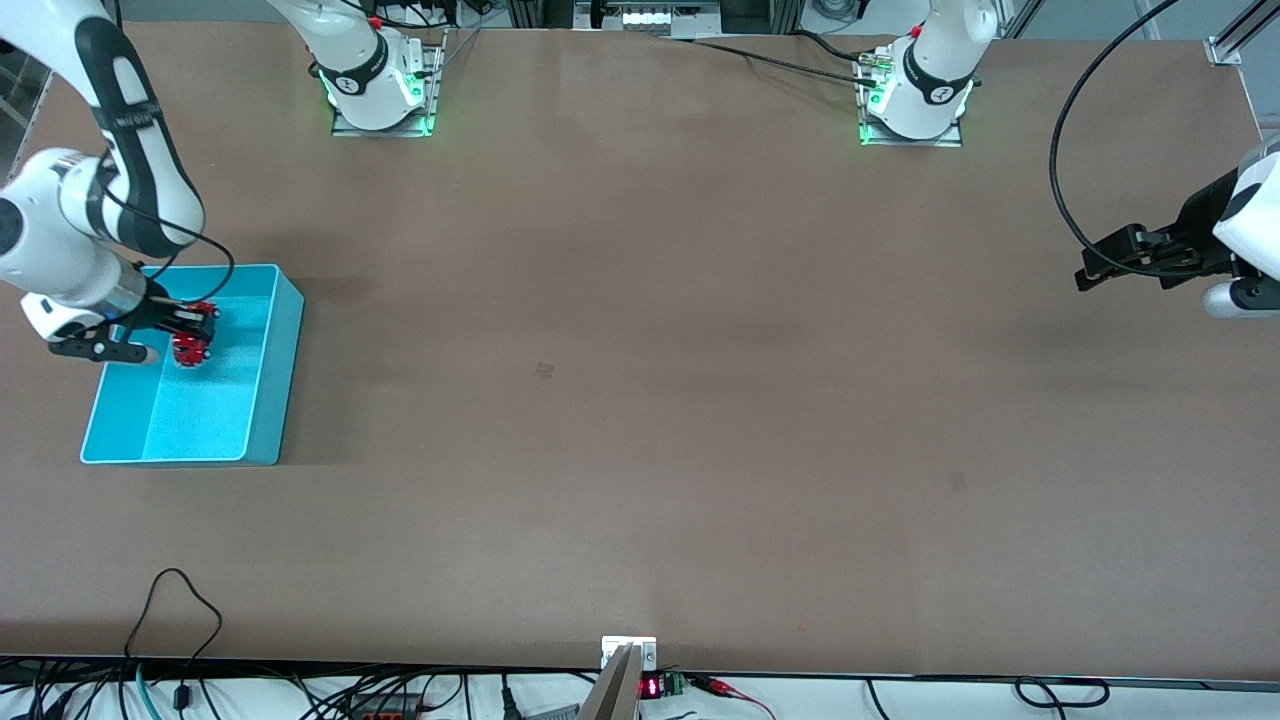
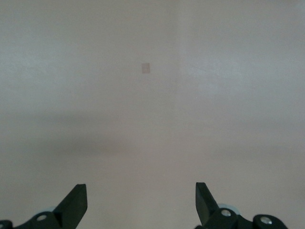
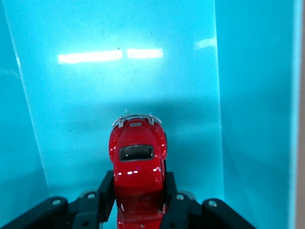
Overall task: Wind red beetle toy and store in blue box
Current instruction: 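Lower the red car into the blue box and open the right gripper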
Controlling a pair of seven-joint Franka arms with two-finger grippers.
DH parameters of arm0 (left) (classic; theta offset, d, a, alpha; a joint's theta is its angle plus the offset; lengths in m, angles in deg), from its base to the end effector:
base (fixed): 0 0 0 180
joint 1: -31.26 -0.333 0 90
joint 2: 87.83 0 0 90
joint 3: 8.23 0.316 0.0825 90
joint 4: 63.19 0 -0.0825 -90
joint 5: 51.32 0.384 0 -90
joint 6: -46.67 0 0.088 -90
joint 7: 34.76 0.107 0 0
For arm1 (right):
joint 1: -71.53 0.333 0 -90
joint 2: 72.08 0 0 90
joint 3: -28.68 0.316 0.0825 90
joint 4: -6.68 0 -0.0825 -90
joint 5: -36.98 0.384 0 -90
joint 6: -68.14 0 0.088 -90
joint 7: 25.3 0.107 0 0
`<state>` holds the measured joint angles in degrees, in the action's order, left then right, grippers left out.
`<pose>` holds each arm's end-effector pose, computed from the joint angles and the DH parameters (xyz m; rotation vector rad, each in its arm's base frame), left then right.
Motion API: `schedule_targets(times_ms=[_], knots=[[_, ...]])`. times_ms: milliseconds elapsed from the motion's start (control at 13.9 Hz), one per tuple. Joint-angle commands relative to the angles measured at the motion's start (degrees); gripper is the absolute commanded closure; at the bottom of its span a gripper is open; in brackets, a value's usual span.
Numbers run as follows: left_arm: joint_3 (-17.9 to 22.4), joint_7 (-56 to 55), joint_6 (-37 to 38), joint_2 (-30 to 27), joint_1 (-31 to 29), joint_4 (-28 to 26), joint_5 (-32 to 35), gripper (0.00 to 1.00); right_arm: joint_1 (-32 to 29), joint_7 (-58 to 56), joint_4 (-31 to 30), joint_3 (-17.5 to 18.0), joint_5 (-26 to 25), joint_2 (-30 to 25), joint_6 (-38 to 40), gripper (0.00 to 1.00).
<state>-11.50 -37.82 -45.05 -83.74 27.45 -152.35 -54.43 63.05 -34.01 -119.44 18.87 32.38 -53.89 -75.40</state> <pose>0.5780 0.0009 0.5938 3.0820 0.1006 -0.0430 0.5270 -0.1740 0.2380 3.0424 -0.1434 -0.0512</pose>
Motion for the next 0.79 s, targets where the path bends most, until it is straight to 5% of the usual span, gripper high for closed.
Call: schedule_targets(times_ms=[0, 144, 215, 359, 431, 574, 718], knots=[[-0.41, -0.45, -0.3, -1.54, 0.03, -1.45, 0.74, 0.0, -0.76, 0.55, 0.61, 0.58, 0.73, 3.67, -2.6, 0.89], [-0.59, -0.45, -0.3, -1.54, -0.14, -1.45, 1.0, 0.0, -1.45, 0.37, 0.53, 0.58, 0.73, 8.33, -8.4, 0.6], [-0.59, -0.45, -0.38, -1.45, -0.15, -1.45, 1.0, 0.0, -1.63, 0.11, 0.61, 0.58, 0.65, 8.96, -8.86, 0.54], [-0.77, -0.45, -0.56, -1.45, 0.29, -1.28, 1.0, 0.0, -1.72, -0.16, 0.61, 0.67, 0.65, 7.75, -8.6, 0.23], [-0.77, -0.45, -0.56, -1.54, 0.47, -1.36, 0.92, 0.0, -1.72, -0.25, 0.7, 0.75, 0.56, 6.08, -8.42, 0.0], [-0.77, -0.45, -0.39, -1.63, 0.3, -1.45, 0.92, 0.0, -1.55, -0.25, 1.75, 2.06, 0.38, 0.65, -3.89, 0.0], [-1.03, -0.45, -0.47, -1.63, 0.64, -1.28, 1.0, 0.0, -1.37, 0.28, 6.74, 5.13, 0.47, -6.03, 9.0, 0.0]])
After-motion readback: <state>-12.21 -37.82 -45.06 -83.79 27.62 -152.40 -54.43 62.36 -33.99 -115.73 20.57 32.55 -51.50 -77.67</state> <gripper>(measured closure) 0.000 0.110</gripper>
